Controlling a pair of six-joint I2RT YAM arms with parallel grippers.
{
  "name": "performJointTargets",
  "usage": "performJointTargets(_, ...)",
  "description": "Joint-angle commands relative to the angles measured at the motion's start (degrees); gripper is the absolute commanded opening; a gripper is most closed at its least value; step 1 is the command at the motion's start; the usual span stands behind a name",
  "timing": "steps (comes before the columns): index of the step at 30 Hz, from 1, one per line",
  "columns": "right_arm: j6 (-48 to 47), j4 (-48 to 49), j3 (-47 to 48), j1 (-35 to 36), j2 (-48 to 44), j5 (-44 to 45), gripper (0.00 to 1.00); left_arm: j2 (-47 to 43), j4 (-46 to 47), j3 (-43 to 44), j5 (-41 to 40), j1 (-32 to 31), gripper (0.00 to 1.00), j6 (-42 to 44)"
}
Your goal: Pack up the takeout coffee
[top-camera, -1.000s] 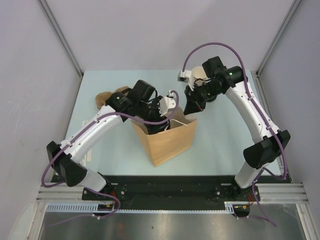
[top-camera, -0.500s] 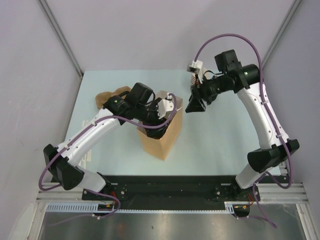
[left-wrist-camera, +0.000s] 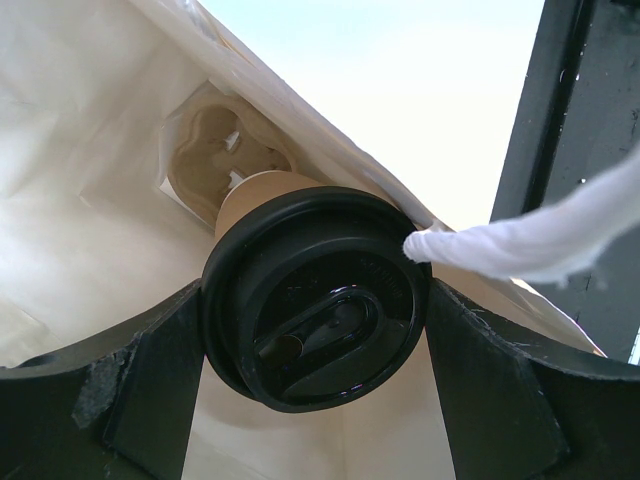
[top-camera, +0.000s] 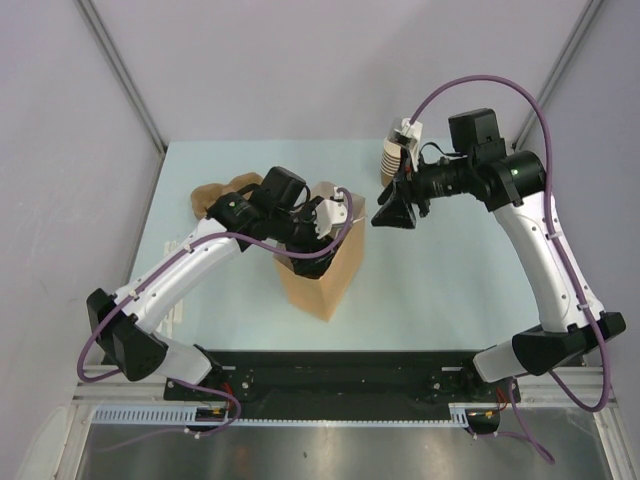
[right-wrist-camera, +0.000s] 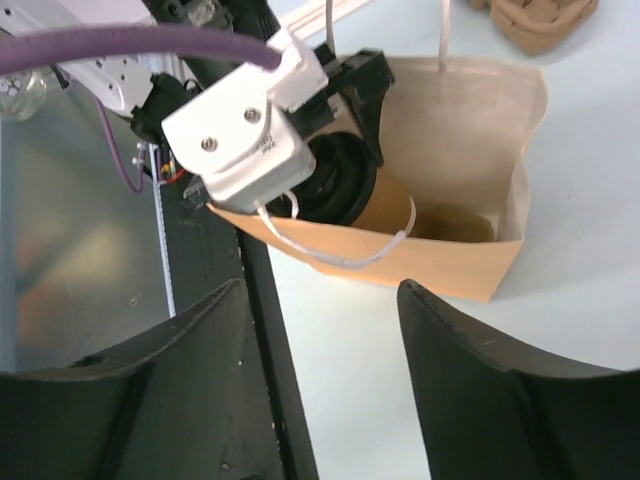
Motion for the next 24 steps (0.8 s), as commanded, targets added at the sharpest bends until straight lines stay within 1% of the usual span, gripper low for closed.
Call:
performJointTargets(1,8.3,6.6,2.4,-0.3,0.9,-2.0,0.65,-1.5,0.9,1.1,1.1,0.3,0.32,1.6)
performJointTargets(6,12.6,9.8,2.6,0.4,3.1,-4.3,0.63,-0.9,1.0,1.2,1.0,0.2,0.32,1.2)
performJointTargets(10,6.6,6.6,0.4,3.4,2.9,-1.8,0.59,-0.5,1.1,1.7,0.9,0.2,0.32,1.0)
performJointTargets(14,-1.8,2.7,-5.2,5.2,1.8,1.8,0.54,-0.6,1.1,2.0,0.8,0.2,0.32,0.5)
performJointTargets(18,-4.8,1.7,-7.7,5.6,-0.6,3.6,0.47,-1.0,1.3,2.1,0.7,0.3,0.31,-0.4)
performJointTargets(19,-5.3,1.3,-8.1,5.6,-1.0,3.9,0.43,-1.3,1.4,2.1,1.0,0.4,0.31,-0.7)
performJointTargets(21,-6.7,0.2,-9.5,5.6,-1.3,4.5,0.39,-1.8,2.0,1.5,2.3,0.7,0.31,-0.6)
performJointTargets(22,-6.9,0.0,-9.9,5.4,-1.9,4.6,0.32,-1.8,2.1,1.6,2.2,0.7,0.31,-0.4)
performJointTargets(24,-7.5,-0.3,-10.5,5.1,-2.3,4.5,0.22,-1.3,1.4,2.0,1.7,0.7,0.31,-0.2)
